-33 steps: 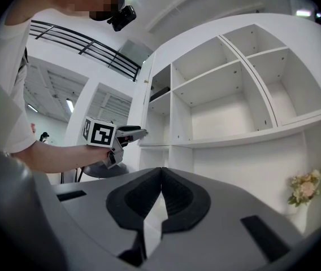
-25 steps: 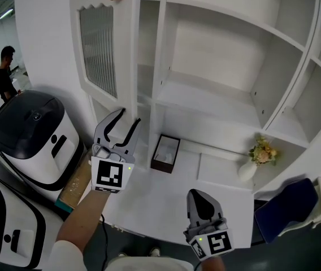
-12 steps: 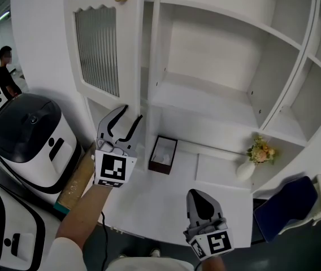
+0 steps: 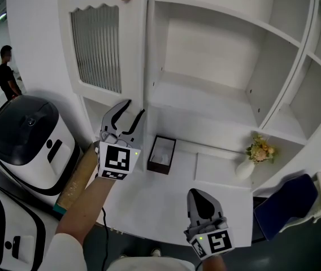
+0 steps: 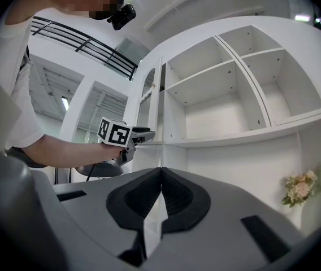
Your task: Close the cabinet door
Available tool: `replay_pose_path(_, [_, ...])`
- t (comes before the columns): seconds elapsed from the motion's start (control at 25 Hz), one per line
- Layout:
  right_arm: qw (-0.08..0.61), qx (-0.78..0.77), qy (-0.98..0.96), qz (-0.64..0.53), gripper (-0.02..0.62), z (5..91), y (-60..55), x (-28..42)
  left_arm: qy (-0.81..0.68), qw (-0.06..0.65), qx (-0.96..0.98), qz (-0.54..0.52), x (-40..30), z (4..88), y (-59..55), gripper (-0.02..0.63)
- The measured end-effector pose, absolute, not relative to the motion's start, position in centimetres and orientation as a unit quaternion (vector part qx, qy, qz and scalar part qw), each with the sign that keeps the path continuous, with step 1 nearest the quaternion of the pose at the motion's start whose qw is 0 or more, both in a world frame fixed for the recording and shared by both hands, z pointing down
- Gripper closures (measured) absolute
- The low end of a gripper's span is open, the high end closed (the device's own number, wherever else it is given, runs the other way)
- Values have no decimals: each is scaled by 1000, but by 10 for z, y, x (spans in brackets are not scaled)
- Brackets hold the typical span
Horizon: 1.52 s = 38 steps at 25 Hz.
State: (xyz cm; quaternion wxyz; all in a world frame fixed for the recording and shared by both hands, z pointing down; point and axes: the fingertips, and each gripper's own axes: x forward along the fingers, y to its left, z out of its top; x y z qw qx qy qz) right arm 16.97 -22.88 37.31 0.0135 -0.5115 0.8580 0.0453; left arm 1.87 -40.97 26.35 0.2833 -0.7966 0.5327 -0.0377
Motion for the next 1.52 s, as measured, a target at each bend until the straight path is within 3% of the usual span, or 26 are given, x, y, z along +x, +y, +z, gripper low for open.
replay_pose_path(1.32, [18,-529,847,48,595,371,-232,175,508,293,-808,-56,31,267,-456,479])
replay_pose_path(1.52, [19,-517,855,48,595,369,-232,163,498,313,-807,-57,17,270,-439,535])
